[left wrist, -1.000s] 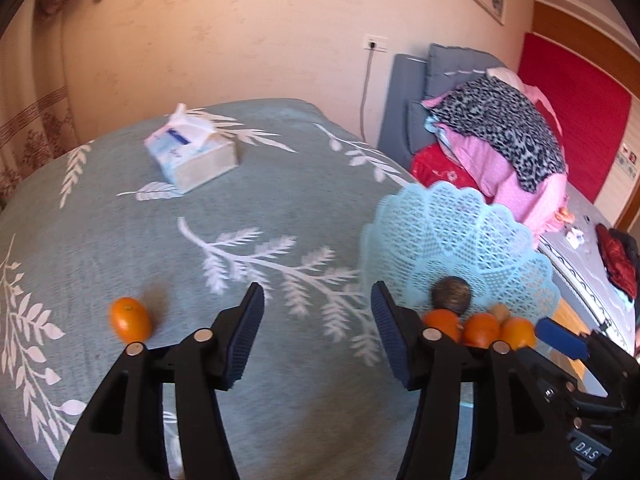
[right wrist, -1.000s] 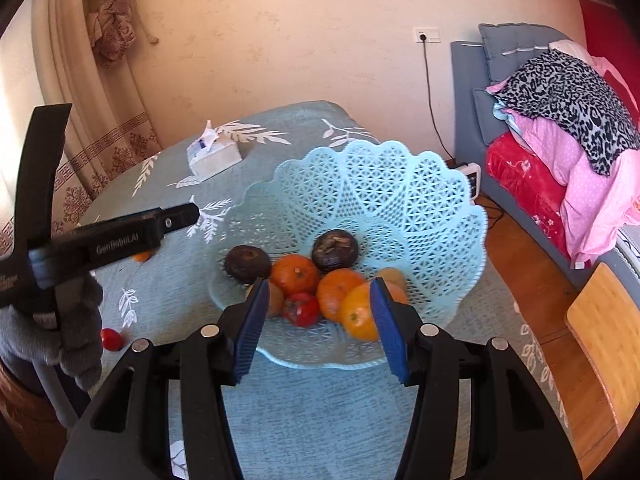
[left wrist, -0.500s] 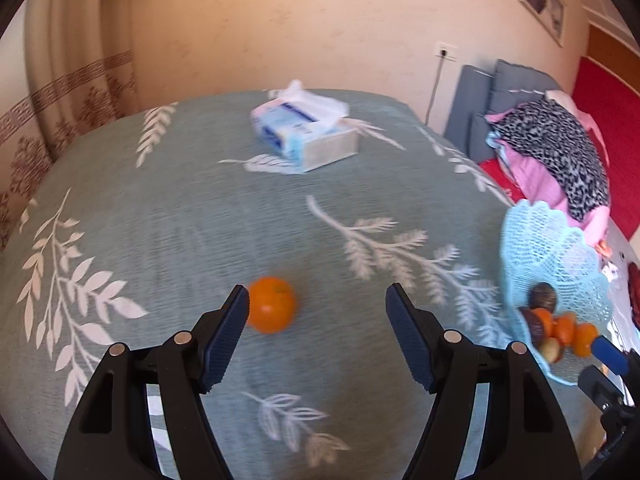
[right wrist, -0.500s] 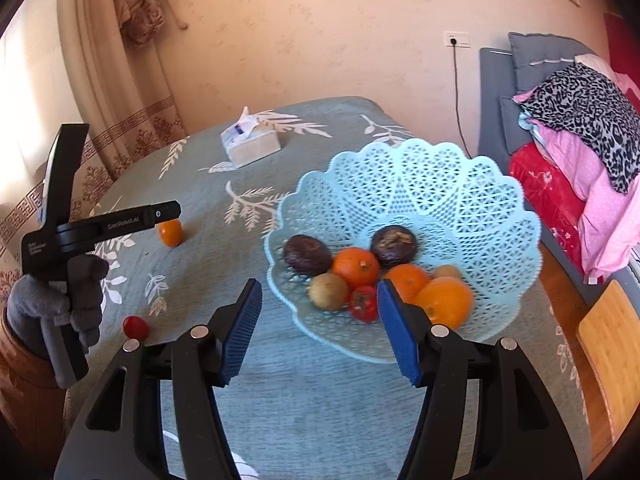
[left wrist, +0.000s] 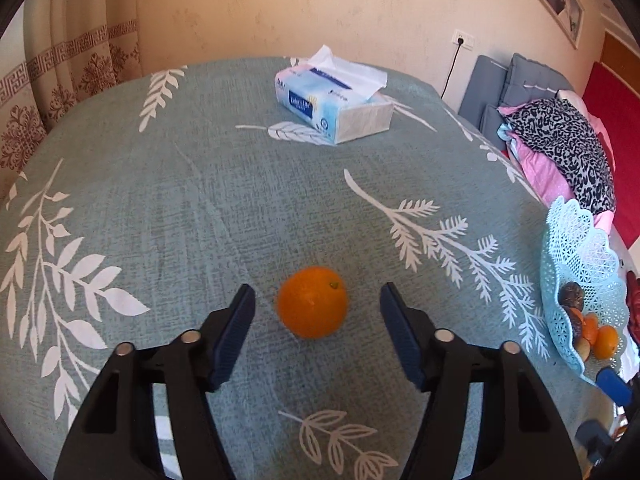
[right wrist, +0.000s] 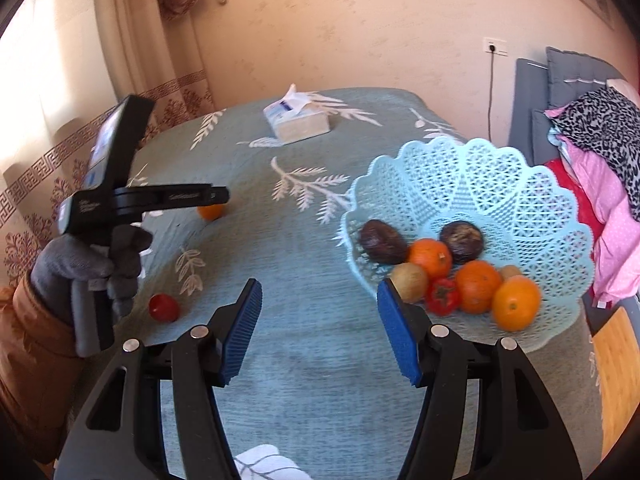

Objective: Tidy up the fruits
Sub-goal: 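Move the left tool to the orange and close on it, then lift the orange with the left tool while the right tool grasps the red tomato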

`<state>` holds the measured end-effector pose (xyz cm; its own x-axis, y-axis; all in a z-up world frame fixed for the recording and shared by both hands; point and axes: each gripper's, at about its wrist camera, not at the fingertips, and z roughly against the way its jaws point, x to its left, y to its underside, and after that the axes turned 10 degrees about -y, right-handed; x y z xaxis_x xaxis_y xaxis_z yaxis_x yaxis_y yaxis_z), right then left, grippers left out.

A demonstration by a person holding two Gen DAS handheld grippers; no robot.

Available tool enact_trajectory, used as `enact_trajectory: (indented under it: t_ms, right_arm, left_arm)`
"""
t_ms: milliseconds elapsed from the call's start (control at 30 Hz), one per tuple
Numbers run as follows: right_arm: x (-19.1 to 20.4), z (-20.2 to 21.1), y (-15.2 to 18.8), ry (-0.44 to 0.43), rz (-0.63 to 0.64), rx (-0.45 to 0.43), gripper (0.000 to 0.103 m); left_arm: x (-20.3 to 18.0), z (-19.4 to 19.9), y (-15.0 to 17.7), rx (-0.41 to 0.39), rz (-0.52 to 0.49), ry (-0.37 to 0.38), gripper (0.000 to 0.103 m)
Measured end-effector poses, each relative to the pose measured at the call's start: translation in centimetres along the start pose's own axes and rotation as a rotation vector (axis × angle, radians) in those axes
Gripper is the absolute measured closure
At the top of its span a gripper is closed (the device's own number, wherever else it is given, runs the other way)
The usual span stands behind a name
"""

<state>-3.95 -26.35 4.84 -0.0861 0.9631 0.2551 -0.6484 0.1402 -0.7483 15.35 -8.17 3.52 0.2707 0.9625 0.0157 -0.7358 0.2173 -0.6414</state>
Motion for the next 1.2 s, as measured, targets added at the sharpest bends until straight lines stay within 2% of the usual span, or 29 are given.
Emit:
enact_trajectory:
  t_ms: [267, 567, 733, 900, 1000, 1200]
  right_arm:
    - [1.7, -1.7, 0.5, -0.036, 0.031, 0.057, 0.041]
    - [4.1, -4.2, 1.5, -0.094, 0.077, 0.142, 0.041]
    - [5.9, -5.9, 1.8, -0.143, 0.099, 0.188, 0.041]
    - [7.5, -7.2, 1.6, -0.182, 0.129, 0.213, 0.041]
    - [8.7, -8.0, 1.4, -0.209, 0.149, 0.228, 0.041]
    - [10.1, -9.8, 0.8, -0.254, 0.151, 0.255, 0.052]
  left_arm:
    - [0.7, -1.3, 0.2, 0.038, 0.032, 0.045, 0.064]
    - [1.3, -0.7, 0.4, 0.012, 0.051, 0.055, 0.065]
    - [2.0, 0.8, 0.2, -0.036, 0.06, 0.026, 0.065]
    - [2.5, 2.3, 0.1, -0.094, 0.051, -0.04, 0.065]
    - [2.9, 2.8, 0.0, -0.108, 0.059, -0.048, 0.065]
    - [3.4, 2.9, -0.1, -0.112, 0.076, -0.053, 0.065]
